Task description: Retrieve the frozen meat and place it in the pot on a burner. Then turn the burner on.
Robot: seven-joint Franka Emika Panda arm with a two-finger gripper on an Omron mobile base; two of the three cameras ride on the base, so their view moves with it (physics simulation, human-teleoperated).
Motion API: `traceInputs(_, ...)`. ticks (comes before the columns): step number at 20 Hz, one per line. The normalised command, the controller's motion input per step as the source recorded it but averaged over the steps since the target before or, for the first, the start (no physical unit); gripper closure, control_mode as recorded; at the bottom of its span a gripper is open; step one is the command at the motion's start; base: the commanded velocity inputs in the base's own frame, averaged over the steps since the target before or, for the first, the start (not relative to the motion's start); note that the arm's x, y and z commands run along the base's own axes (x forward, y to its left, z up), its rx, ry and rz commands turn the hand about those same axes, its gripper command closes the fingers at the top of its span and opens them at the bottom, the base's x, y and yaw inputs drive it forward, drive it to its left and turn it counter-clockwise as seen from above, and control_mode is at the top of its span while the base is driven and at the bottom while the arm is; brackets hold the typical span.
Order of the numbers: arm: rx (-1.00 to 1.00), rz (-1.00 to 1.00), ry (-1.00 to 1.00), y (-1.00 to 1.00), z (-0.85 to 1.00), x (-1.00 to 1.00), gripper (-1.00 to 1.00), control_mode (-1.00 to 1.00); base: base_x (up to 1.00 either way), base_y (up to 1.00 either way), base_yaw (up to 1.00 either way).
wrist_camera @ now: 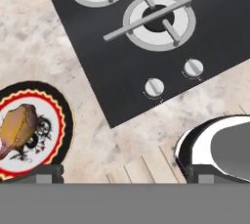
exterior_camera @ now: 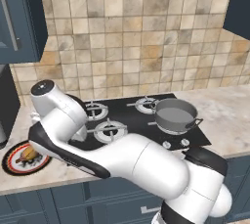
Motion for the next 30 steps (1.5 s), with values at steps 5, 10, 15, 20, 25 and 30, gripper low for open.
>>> traceInputs(5, 0.00, 0.03, 0.01, 0.42, -0.10, 0.05, -1.00, -1.00, 0.00, 0.00, 0.00)
traceInputs(10, 0.02, 0.05, 0.00, 0.33, -0.20, 0.22, -1.00, -1.00, 0.00, 0.00, 0.00)
traceInputs(15, 0.01, 0.14, 0.03, 0.26, -0.28, 0.36, -1.00, -1.00, 0.00, 0.00, 0.00)
traceInputs(20, 0.00, 0.11, 0.14, 0.25, -0.24, 0.36, -1.00, -1.00, 0.00, 0.00, 0.00)
traceInputs(25, 0.00, 0.08, 0.10, 0.29, -0.19, 0.30, -1.00, -1.00, 0.00, 0.00, 0.00)
traceInputs(30, 0.00, 0.00, 0.00, 0.37, -0.12, 0.23, -1.00, -1.00, 0.00, 0.00, 0.00)
